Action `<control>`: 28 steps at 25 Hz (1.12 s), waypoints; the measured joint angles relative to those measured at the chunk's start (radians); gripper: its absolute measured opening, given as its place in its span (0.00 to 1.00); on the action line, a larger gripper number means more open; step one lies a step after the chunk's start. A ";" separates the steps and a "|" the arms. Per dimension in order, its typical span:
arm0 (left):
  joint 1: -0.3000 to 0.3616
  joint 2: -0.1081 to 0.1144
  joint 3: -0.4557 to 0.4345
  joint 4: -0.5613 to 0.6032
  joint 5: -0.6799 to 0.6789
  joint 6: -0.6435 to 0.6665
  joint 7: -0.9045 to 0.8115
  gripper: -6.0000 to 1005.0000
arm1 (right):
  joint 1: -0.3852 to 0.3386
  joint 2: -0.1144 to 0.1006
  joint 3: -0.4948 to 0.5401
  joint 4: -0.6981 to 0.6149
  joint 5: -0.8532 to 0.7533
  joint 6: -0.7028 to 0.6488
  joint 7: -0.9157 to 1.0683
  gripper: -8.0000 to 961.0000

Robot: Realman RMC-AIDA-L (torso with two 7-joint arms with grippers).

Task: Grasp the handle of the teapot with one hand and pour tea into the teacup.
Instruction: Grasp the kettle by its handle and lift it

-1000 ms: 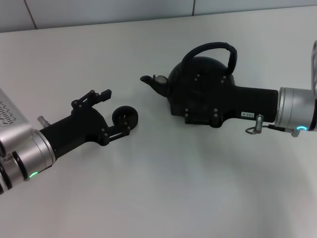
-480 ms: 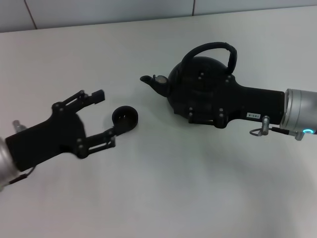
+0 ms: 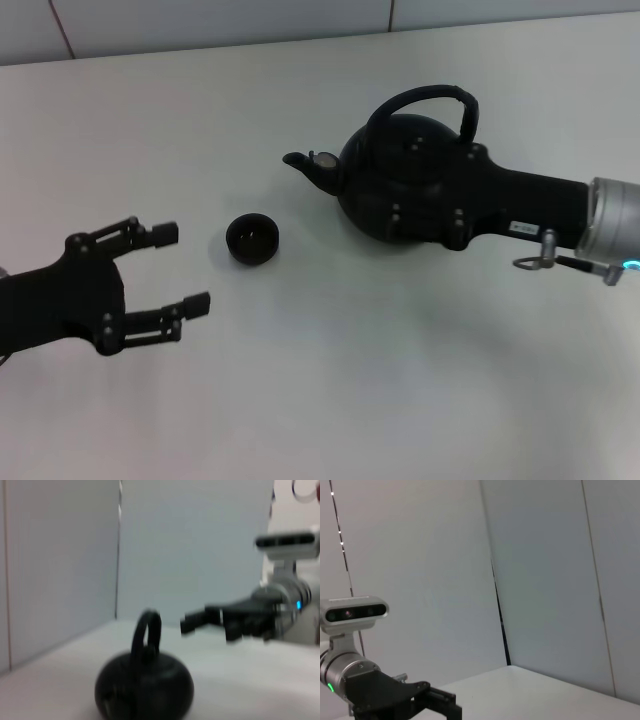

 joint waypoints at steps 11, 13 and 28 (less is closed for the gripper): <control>-0.021 -0.009 -0.158 0.080 0.153 0.040 -0.118 0.86 | -0.094 0.005 0.011 -0.125 -0.009 0.031 0.186 0.74; -0.021 -0.009 -0.158 0.080 0.153 0.040 -0.118 0.86 | -0.108 0.005 0.015 -0.134 -0.008 0.038 0.188 0.74; -0.067 0.008 -0.205 0.094 0.270 0.040 -0.124 0.86 | -0.210 0.008 0.117 -0.279 -0.005 0.048 0.238 0.74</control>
